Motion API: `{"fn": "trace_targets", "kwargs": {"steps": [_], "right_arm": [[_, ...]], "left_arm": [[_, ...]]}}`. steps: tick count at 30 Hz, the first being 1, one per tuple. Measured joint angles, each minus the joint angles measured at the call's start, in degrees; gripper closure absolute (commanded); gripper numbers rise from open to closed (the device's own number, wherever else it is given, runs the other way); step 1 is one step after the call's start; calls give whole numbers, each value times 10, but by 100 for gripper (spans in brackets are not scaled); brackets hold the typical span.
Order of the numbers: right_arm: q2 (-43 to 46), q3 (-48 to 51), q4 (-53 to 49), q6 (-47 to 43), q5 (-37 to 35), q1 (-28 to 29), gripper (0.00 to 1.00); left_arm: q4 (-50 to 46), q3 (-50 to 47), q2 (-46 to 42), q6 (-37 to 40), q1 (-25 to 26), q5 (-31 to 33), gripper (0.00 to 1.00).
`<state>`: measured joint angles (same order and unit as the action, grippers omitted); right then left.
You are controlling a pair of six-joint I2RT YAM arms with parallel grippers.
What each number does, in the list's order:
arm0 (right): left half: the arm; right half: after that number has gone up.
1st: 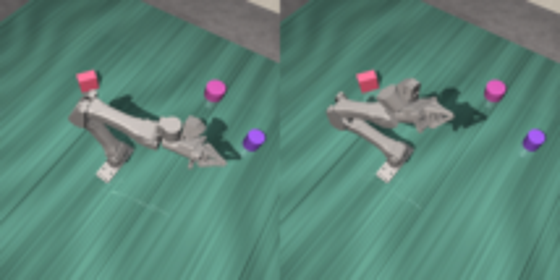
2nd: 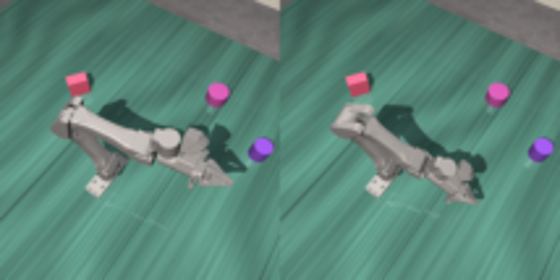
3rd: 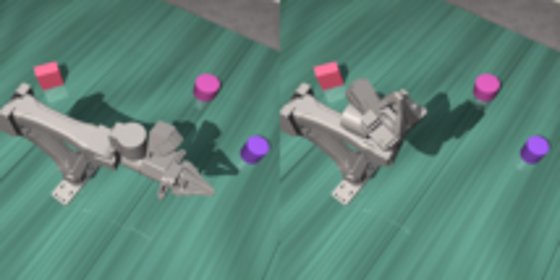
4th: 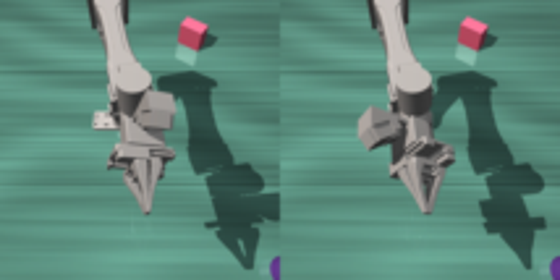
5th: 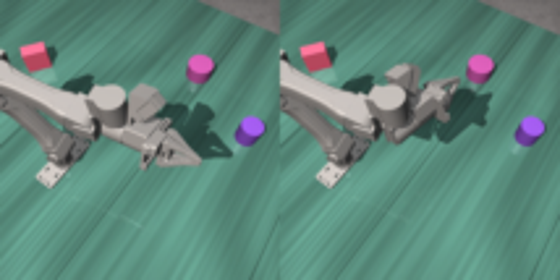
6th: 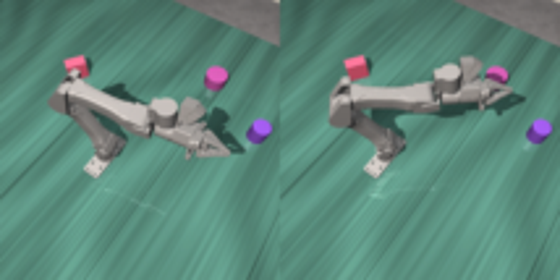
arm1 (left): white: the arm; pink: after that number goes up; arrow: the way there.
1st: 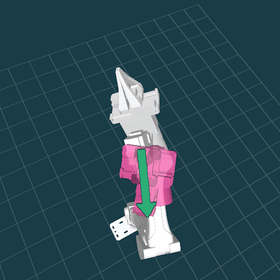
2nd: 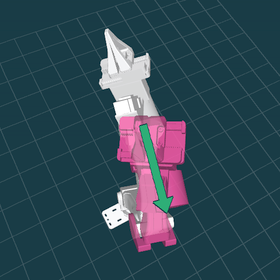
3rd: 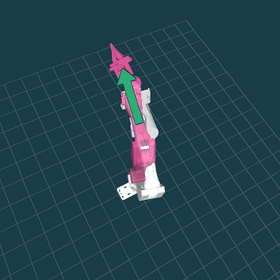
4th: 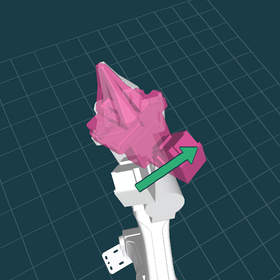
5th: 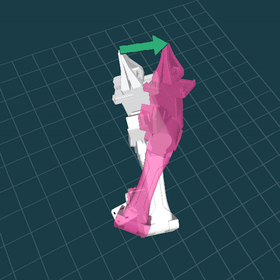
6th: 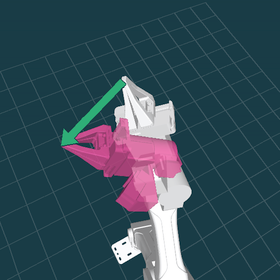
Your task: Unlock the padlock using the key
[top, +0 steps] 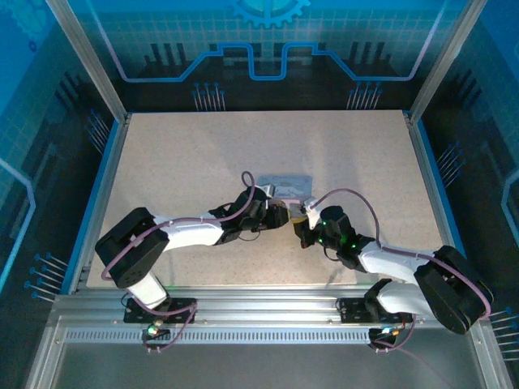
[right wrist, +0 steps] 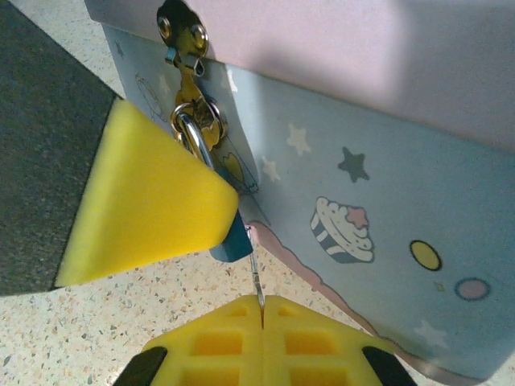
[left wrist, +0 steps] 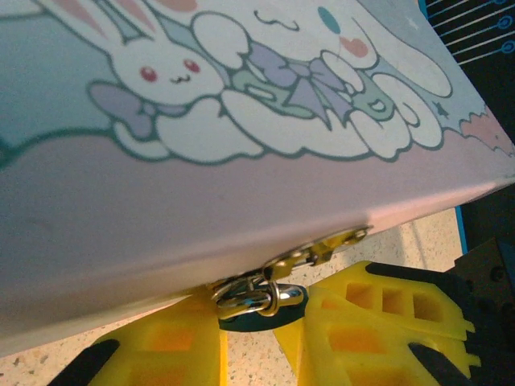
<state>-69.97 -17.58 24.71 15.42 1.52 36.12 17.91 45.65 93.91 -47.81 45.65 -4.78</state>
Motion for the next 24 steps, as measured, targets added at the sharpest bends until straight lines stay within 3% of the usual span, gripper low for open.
{"fn": "trace_targets", "kwargs": {"steps": [24], "right_arm": [[9, 20, 36, 11, 6, 0, 100]], "left_arm": [[4, 0, 0, -8, -5, 0, 78]]}}
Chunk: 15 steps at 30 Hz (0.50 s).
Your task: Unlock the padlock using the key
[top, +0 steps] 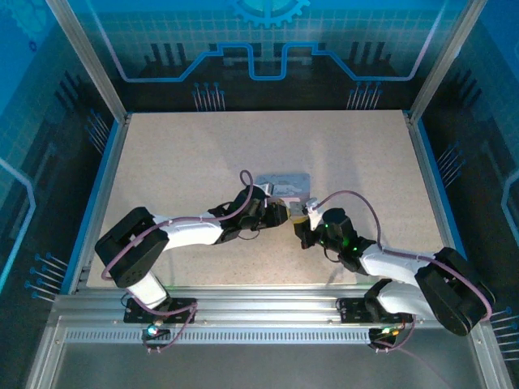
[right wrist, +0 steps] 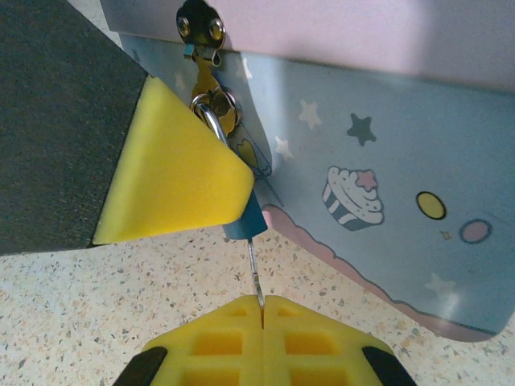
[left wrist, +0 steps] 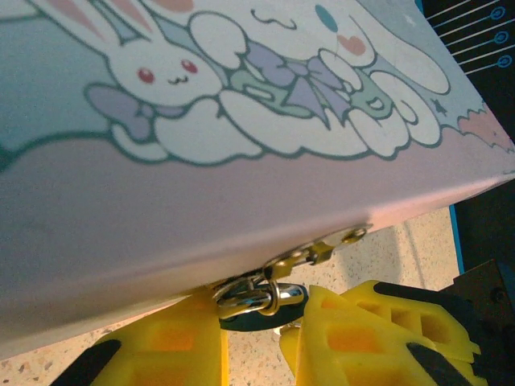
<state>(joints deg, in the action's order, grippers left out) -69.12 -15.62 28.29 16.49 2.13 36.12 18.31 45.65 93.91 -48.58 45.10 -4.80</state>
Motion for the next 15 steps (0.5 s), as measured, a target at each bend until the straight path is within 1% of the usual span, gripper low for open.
{"fn": "trace_targets", "kwargs": {"steps": [8, 15], "right_arm": [[-1, 2, 10, 0, 0, 0, 100], [-24, 11, 55, 2, 11, -2, 100]], "left_arm": [[1, 0, 0, -7, -1, -2, 78], [0, 0, 0, -10, -4, -6, 78]]}}
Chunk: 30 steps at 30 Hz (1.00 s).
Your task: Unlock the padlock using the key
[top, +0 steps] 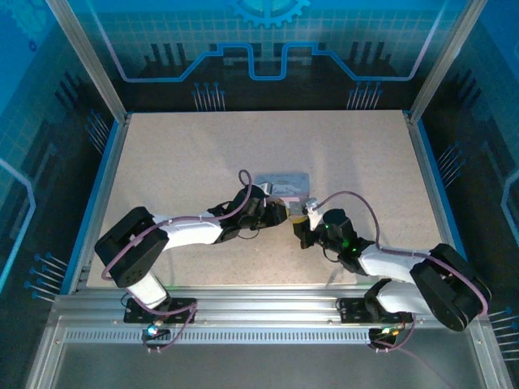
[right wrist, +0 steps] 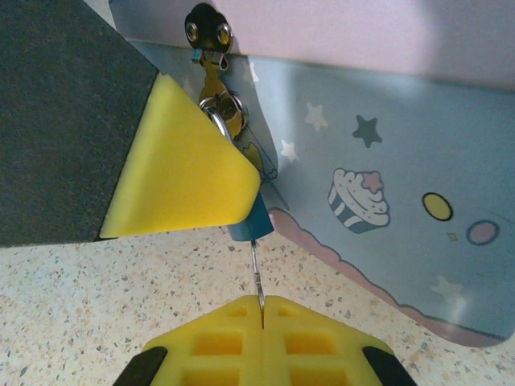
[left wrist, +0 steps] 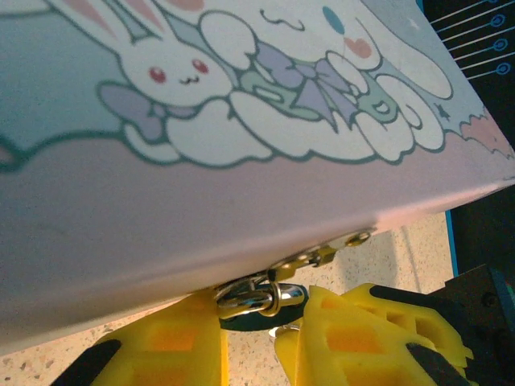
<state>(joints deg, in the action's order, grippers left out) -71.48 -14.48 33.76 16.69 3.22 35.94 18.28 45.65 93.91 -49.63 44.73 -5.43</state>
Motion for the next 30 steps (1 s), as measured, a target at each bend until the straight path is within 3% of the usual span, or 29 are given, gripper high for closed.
{"fn": "trace_targets", "kwargs": {"steps": [30], "right_arm": [[-63, 3, 88, -15, 64, -35, 100]], "left_arm": [[-3, 0, -8, -11, -15, -22, 79]]}}
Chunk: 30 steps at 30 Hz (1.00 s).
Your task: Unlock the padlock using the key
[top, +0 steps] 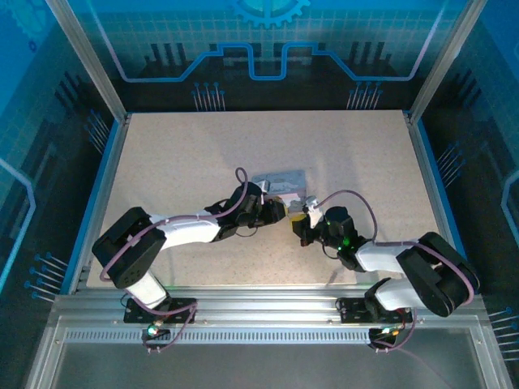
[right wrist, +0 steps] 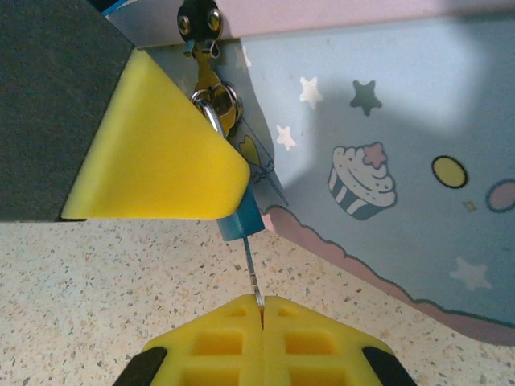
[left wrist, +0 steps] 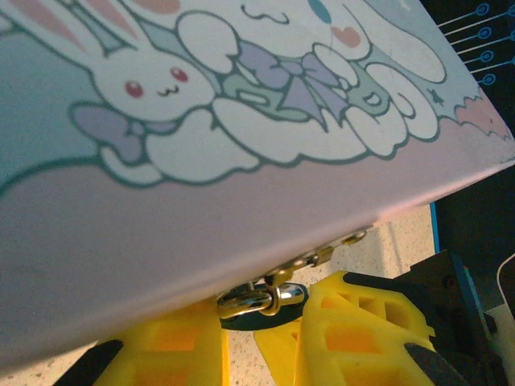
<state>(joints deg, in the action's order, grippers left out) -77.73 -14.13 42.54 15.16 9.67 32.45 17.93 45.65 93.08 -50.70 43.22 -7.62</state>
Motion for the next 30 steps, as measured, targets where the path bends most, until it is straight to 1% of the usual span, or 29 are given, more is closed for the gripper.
{"fn": "trace_targets", "kwargs": {"steps": [10, 19, 30], "right_arm": [[-19, -8, 11, -13, 31, -19, 100], [-66, -28, 27, -22, 74, -34, 100], [-78, -40, 25, -37, 89, -43, 100]], "left_arm": [[-3, 0, 0, 2, -7, -12, 79], [-10, 0, 0, 7, -13, -12, 79], [-14, 4, 0, 16, -15, -11, 79]]}}
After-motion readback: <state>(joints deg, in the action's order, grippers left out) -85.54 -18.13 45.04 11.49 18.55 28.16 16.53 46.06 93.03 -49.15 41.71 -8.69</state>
